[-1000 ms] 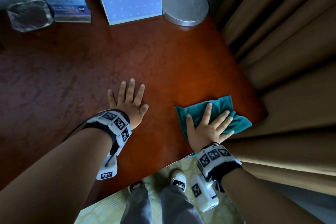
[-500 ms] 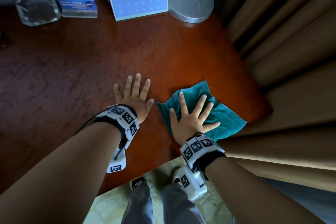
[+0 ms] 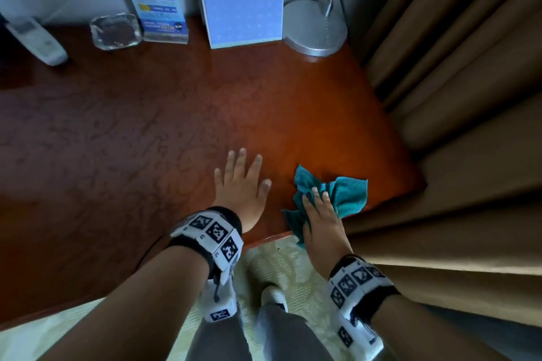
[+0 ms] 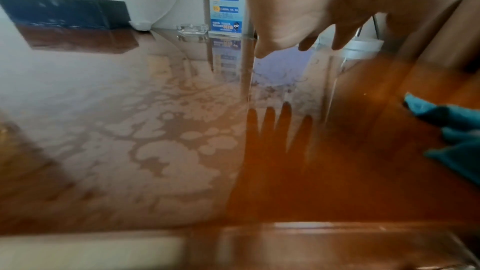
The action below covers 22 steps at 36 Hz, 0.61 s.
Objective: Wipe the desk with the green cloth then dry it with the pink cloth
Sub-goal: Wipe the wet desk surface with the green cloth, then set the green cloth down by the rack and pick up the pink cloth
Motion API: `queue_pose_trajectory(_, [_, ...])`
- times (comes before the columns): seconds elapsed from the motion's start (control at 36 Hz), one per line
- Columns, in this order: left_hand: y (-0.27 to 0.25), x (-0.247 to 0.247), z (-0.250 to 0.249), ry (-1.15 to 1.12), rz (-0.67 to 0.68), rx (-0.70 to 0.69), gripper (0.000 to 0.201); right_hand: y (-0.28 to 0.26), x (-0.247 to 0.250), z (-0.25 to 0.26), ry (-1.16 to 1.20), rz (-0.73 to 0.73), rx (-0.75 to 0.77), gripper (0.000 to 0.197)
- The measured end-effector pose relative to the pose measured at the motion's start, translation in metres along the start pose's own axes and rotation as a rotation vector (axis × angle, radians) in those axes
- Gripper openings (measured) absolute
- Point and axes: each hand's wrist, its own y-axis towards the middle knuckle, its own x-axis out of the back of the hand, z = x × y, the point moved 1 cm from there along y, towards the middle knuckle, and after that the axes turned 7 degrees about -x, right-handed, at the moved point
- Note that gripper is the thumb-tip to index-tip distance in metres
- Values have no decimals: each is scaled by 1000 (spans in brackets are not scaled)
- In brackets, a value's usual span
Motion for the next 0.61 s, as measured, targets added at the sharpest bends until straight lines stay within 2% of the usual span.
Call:
queue_pose_trajectory(0.08, [-19,3,-7,-66,-20,-12,53,-16,0,-6,6,36,41,54])
queue_pose_trajectory(0.25, [-66,9,-12,-218,-85,-54,46,-50,20,11,256,115,178,42])
queue_pose_trajectory(0.42, [-120,22,4,-371,-112,83,40,-63,51,58,413,177,415,28])
queue_pose_trajectory(0.5, [-149,28,16,-581,-186,184,37,-66,66,90,495,245,537,27])
queue_pose_trajectory(0.61, [-185,38,40,-561,-258,252,38,-81,85,139,598,328,655,25])
